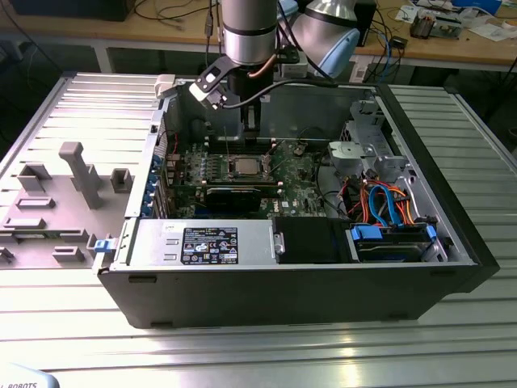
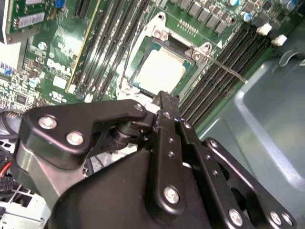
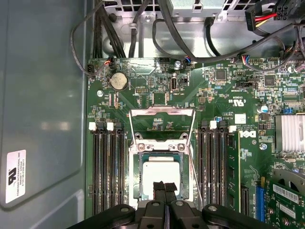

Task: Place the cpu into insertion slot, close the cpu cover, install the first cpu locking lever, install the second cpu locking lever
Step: 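Close the cpu cover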

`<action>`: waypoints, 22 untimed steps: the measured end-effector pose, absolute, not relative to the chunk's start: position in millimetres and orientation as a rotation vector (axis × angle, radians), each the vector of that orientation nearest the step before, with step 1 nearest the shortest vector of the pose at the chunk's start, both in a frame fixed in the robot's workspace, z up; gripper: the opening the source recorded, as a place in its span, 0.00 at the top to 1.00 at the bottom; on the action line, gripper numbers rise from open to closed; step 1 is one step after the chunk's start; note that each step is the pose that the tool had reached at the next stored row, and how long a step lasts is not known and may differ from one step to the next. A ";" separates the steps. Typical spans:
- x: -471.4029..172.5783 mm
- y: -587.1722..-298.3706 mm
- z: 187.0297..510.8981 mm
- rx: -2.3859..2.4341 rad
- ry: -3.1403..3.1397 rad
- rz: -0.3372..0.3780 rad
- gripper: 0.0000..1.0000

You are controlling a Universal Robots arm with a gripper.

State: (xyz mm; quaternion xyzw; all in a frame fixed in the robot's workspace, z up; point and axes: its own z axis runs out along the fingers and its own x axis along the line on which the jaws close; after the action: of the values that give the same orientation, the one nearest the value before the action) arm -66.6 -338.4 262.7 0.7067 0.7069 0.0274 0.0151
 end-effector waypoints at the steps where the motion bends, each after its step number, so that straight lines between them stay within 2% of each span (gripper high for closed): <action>1: -66.6 -338.4 262.7 2.199 2.200 0.085 0.89; 22: -62.5 -338.5 262.7 2.200 2.200 0.083 0.89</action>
State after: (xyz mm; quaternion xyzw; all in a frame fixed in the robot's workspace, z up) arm -62.5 -338.5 262.7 0.7067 0.7069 0.0267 0.0146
